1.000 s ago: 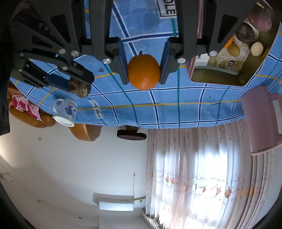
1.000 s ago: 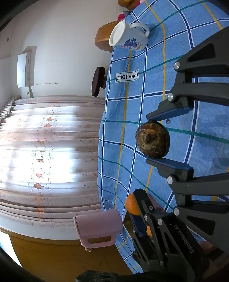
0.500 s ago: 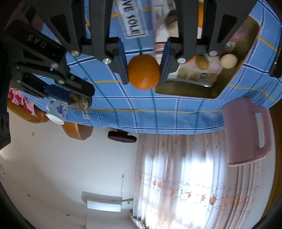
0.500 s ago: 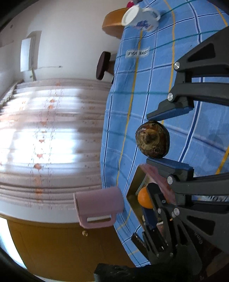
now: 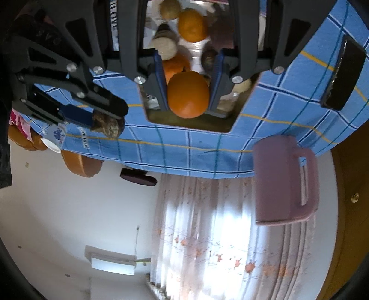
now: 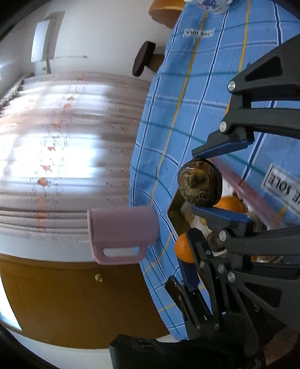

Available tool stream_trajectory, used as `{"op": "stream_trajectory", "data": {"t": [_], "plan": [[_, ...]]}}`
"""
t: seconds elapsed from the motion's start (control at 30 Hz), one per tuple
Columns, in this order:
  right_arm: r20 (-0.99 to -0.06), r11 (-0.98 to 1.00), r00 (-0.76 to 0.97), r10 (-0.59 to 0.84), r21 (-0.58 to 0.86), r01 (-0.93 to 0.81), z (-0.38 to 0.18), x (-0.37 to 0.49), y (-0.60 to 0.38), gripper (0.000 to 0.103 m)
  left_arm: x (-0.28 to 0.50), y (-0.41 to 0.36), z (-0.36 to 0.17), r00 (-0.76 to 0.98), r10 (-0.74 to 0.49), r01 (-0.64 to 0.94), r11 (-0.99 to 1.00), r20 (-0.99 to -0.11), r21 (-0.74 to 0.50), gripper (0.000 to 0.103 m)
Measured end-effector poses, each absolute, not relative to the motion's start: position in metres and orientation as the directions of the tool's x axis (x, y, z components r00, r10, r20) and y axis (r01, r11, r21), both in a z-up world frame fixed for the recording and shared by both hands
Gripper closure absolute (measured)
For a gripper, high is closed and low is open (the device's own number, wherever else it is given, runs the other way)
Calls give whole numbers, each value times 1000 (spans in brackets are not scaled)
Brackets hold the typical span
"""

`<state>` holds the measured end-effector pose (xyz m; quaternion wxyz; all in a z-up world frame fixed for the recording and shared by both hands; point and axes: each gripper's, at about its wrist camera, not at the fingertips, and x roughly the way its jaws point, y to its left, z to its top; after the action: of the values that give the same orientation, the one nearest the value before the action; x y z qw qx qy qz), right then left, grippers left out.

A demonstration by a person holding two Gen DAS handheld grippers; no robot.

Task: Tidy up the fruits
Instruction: 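Carry the brown fruit and orange over the tin box with both tools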

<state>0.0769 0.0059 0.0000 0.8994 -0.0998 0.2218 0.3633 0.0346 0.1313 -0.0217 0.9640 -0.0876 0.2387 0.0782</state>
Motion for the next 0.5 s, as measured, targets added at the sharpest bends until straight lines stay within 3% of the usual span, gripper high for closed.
{"op": "stream_trajectory", "data": {"t": [0.5], "plan": [[-583, 662, 559, 589, -48, -748, -33, 74, 47, 59, 30, 165, -40, 835, 110, -236, 957, -539, -170, 67]]}}
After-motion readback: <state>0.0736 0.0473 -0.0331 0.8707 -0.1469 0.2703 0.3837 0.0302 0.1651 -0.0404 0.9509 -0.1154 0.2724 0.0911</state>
